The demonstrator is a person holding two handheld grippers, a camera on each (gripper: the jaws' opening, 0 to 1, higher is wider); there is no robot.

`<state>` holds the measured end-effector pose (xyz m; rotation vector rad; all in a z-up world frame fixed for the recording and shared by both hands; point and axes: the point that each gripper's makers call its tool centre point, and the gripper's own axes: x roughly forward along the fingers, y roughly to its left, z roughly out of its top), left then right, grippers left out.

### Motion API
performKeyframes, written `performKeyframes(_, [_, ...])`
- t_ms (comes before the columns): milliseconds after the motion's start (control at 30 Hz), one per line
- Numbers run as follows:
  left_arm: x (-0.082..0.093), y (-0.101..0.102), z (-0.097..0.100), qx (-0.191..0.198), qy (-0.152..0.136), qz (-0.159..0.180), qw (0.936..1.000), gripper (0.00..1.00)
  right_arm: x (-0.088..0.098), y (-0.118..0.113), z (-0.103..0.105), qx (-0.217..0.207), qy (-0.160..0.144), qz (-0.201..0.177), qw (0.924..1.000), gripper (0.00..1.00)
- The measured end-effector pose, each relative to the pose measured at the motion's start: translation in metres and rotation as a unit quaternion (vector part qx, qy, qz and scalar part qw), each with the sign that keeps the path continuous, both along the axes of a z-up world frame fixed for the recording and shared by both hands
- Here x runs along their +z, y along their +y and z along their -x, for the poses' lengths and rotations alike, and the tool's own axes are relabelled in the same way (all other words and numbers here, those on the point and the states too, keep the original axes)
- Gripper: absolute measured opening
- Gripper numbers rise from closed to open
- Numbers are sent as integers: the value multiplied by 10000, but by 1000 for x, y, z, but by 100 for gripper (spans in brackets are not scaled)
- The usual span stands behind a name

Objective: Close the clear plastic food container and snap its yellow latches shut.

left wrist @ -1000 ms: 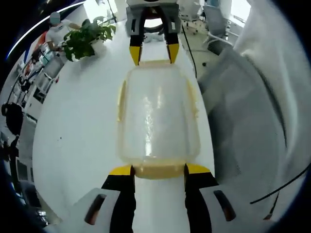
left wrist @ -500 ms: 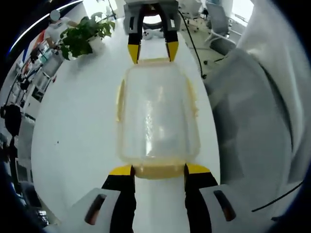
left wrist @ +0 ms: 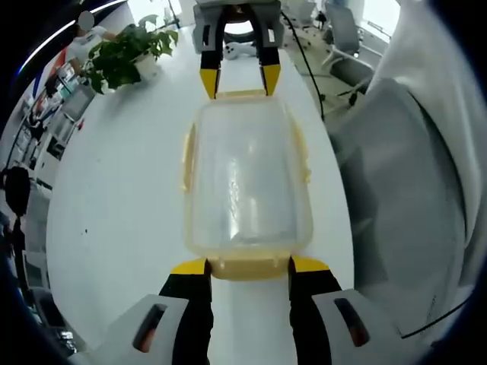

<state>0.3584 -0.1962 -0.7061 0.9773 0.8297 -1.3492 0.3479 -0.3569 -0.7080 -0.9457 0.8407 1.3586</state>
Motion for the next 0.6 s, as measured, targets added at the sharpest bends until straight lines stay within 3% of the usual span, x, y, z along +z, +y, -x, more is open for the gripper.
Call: performKeyframes(600, [-21, -16, -6, 5, 118, -92, 9999, 36, -20, -16, -7, -4, 69, 121, 9999, 37])
